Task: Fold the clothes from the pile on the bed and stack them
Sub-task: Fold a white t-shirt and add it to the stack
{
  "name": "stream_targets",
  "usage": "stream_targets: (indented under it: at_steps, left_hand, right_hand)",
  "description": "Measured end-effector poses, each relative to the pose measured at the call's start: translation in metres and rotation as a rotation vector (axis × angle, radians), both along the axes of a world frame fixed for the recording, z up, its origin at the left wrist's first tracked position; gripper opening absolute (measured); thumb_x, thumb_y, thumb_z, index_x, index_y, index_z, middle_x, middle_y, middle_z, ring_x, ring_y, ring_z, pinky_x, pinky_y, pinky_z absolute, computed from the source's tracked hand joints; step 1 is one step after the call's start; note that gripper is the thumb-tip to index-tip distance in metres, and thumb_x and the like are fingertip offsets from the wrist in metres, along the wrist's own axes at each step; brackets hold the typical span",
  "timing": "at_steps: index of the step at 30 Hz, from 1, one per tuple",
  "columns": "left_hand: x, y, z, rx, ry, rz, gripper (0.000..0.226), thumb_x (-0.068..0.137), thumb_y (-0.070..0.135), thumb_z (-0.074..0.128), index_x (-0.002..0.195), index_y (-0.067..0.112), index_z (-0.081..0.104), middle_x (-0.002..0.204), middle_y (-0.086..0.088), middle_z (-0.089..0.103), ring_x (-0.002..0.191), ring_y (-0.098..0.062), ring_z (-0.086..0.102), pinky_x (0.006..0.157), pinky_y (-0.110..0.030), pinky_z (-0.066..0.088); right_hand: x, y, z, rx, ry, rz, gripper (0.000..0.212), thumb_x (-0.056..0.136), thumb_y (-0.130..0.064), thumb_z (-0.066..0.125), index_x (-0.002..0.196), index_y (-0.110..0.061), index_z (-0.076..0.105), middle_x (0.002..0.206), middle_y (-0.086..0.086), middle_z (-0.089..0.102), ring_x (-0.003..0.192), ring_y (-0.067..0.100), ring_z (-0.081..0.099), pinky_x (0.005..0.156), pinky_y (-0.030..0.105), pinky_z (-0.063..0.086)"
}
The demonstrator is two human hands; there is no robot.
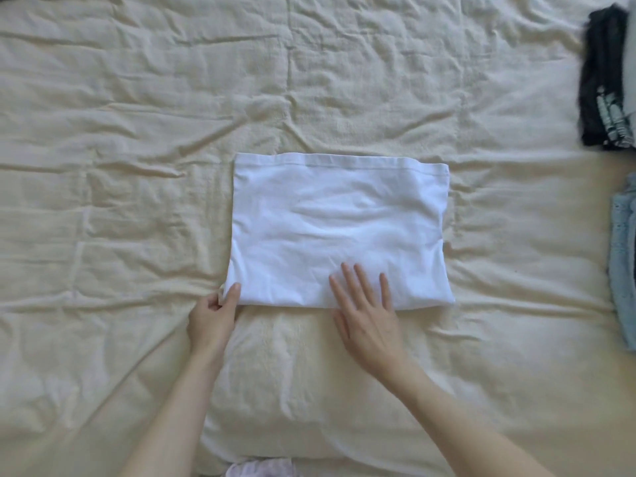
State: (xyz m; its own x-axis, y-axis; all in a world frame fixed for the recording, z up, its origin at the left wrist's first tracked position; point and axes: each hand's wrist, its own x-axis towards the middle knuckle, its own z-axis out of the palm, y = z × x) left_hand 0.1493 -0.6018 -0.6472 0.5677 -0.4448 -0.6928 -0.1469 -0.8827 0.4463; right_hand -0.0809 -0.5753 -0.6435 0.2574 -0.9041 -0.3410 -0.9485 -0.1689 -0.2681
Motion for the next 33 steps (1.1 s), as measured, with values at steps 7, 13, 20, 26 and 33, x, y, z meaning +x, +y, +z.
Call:
stream_targets:
  at_steps: [7, 13, 20, 26, 33]
  left_hand:
    - [-0.019, -0.008, 0.016, -0.237, 0.426, 0.637, 0.01, 0.093, 0.002, 0.053, 0.091, 0.011, 0.056, 0.096, -0.007, 0.061, 0.094, -0.019, 0.06, 0.088, -0.034, 0.049]
    - [-0.073, -0.02, 0.061, -0.564, 0.033, 0.17, 0.018, 0.091, 0.007, 0.056, 0.082, 0.017, 0.045, 0.088, -0.004, 0.06, 0.084, -0.015, 0.057, 0.079, -0.027, 0.047]
    - [-0.204, -0.024, 0.073, -0.748, -0.193, -0.839, 0.015, 0.085, 0.008, 0.06, 0.1, 0.009, 0.059, 0.088, -0.006, 0.065, 0.081, -0.026, 0.061, 0.063, -0.037, 0.046]
    - [-0.224, 0.013, 0.031, -0.673, -0.23, -1.381, 0.045, 0.054, -0.004, 0.081, 0.096, 0.003, 0.069, 0.107, -0.013, 0.068, 0.097, -0.031, 0.067, 0.071, -0.037, 0.055]
    - [-0.175, 0.029, 0.013, -0.522, -0.47, -1.433, 0.047, 0.058, -0.006, 0.08, 0.102, 0.007, 0.068, 0.129, -0.018, 0.057, 0.122, -0.041, 0.05, 0.094, -0.061, 0.042]
  right_hand:
    - [0.009, 0.007, -0.015, 0.251, 0.026, 0.027, 0.052, 0.101, -0.033, 0.029, 0.151, -0.022, 0.018, 0.159, 0.002, 0.006, 0.147, 0.023, 0.001, 0.111, 0.047, -0.018]
    - [-0.008, -0.015, 0.021, 0.45, -0.749, -0.725, 0.031, 0.1, -0.02, 0.041, 0.126, -0.016, 0.058, 0.134, -0.001, 0.054, 0.13, 0.015, 0.044, 0.107, 0.023, 0.027]
    - [-0.099, -0.014, 0.048, 0.337, -1.342, -1.47, 0.031, 0.102, -0.031, 0.038, 0.102, -0.013, 0.062, 0.102, 0.006, 0.07, 0.088, 0.017, 0.069, 0.076, 0.029, 0.054]
    - [-0.125, -0.011, 0.035, 0.409, -1.219, -1.459, 0.024, 0.096, -0.027, 0.052, 0.108, -0.007, 0.058, 0.104, 0.008, 0.066, 0.093, 0.022, 0.066, 0.079, 0.027, 0.054]
    - [-0.118, -0.023, 0.022, 0.414, -0.997, -1.464, 0.003, 0.084, -0.005, 0.063, 0.087, -0.006, 0.064, 0.086, 0.01, 0.066, 0.074, 0.018, 0.062, 0.069, 0.029, 0.052]
